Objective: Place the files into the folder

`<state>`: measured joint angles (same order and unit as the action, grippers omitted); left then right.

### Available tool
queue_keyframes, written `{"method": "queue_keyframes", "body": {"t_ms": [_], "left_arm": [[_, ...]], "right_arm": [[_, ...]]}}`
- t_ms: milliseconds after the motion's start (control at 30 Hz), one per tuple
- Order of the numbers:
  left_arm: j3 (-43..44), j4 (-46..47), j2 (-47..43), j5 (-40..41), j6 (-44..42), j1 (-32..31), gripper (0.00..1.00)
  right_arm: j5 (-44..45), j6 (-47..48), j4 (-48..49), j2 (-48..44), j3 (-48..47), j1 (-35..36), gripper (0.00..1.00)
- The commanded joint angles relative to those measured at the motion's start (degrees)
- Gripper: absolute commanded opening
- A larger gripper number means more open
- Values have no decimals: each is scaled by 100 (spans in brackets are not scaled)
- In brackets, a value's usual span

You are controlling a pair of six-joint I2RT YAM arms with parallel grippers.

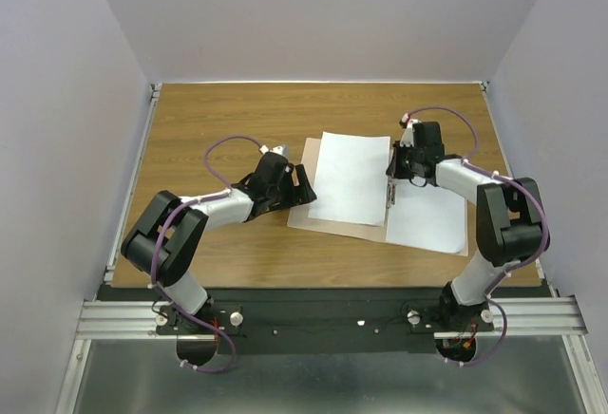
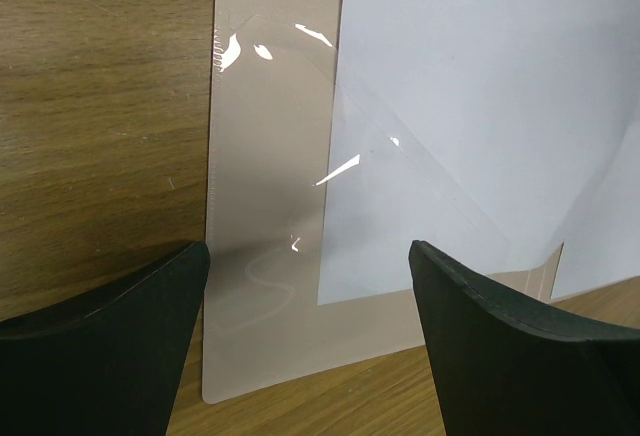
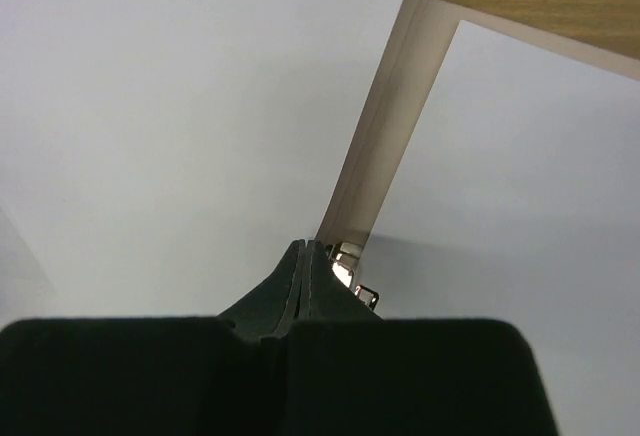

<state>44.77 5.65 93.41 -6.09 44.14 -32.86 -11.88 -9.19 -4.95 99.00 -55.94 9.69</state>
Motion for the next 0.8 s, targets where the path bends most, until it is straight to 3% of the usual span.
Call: {"method": "queue_keyframes", "body": {"t_ms": [0,67,433,567,600,633,733,767], "left_arm": [[-109,-732,283,-138,-169,-45,92],[-100,-732,284,-156,-186,-54,92],[-109,-732,283,-165,-169,-54,92],[-100,-723,284,-174,-178,-54,92],[-109,-732,283,-174,-178,-54,92],[-109,-732,275,-174,-178,-54,92],[-109,-732,292,-156,-178,-54,92],[-109,-741,292,-156,-178,-54,92]], "right_arm": [[187,550,434,-531,206,41,1],[-146,585,442,-557,250,59,1],[19,269,767,-610,637,314,1],[685,-73,776,-610,620,314,1],[974,-196,768,-610,567,314,4],[1055,-397,768,-610,541,314,26],[933,-626,750,-558,445,314,47],[898,-671,750,-523,418,305,50]]}}
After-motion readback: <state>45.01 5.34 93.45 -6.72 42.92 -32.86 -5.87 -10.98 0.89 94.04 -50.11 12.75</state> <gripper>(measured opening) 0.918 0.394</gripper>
